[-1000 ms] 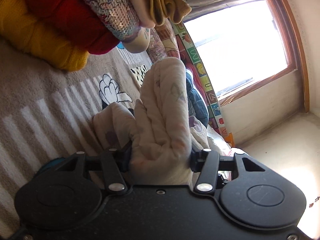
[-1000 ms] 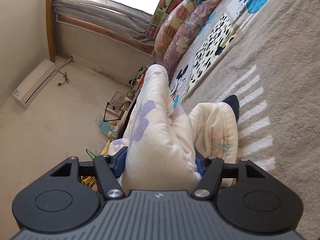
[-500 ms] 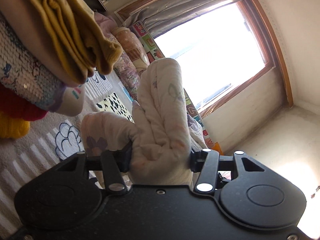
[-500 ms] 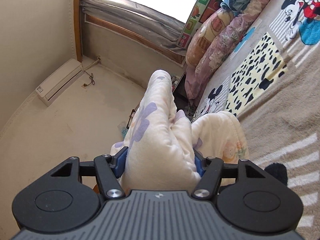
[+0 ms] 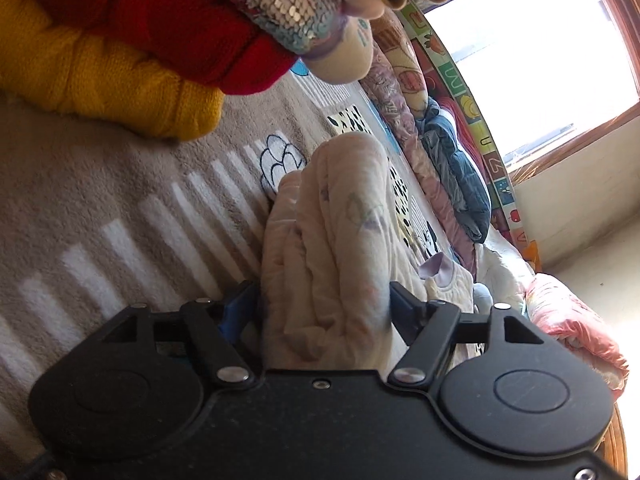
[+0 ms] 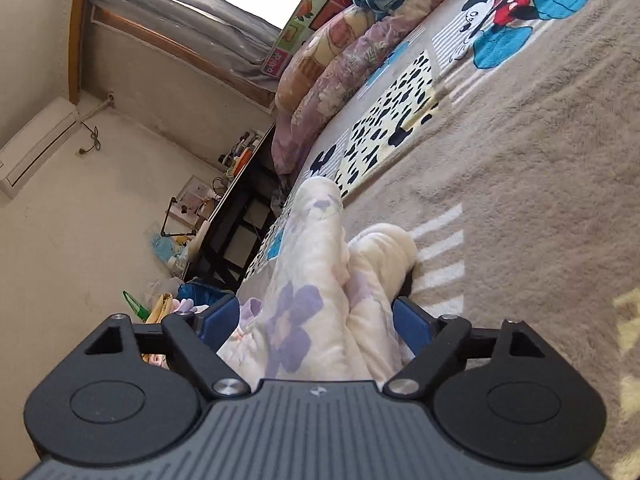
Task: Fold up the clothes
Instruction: 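Carry the folded garment with both grippers toward the clothes stack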
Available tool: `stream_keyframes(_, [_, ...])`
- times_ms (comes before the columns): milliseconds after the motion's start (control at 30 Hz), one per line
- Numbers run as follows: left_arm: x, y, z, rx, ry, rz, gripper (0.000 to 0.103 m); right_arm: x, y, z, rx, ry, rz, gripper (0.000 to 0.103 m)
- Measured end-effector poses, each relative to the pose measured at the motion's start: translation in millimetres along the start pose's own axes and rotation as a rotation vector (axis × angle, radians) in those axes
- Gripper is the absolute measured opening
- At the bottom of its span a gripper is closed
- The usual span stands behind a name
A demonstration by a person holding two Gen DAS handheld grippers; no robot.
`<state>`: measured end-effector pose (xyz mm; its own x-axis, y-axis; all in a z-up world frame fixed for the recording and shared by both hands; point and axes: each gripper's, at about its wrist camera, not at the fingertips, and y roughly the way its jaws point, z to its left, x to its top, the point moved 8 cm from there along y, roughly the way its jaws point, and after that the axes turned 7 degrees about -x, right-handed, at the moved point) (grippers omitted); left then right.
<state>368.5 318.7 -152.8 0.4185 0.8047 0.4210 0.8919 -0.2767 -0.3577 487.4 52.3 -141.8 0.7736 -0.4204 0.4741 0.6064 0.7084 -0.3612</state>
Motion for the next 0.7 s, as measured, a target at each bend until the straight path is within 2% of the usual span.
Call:
stream_keyframes(33, [-1, 3, 3, -0.001, -0.001, -0.004, 0.07, -1, 10, -3, -0.009, 0.002, 0.034, 0.084])
stream_keyframes(100, [0, 7, -2, -0.006, 0.002, -0.006, 0.059, -8, 25, -13, -0.04, -0.002, 0.063, 0.076])
stream_keyframes(133, [0, 10, -4, -0.009, 0.004, -0.006, 0.056, -10, 30, -14, -0.039, -0.001, 0.066, 0.071])
stream_keyframes(233, [1, 14, -17, -0.019, 0.04, -0.011, 0.048, -13, 35, -12, 0.017, 0.022, 0.073, 0.055])
stream_keyframes(267, [3, 14, -23, -0.038, 0.052, -0.019, 0.046, -13, 34, -11, 0.036, 0.031, 0.074, 0.052])
stream_keyframes(367, [12, 4, -44, -0.107, 0.116, -0.046, 0.043, -7, 27, -5, 0.124, 0.056, 0.056, 0.049])
stream_keyframes(500, [36, -3, -84, -0.16, 0.253, -0.158, 0.042, 24, 11, 24, 0.268, 0.027, -0.045, 0.049])
stream_keyframes(567, [48, -7, -104, -0.186, 0.322, -0.216, 0.042, 44, 13, 44, 0.312, -0.026, -0.082, 0.049])
stream_keyframes(700, [77, 15, -123, -0.195, 0.361, -0.267, 0.043, 81, 28, 68, 0.364, -0.073, -0.146, 0.049])
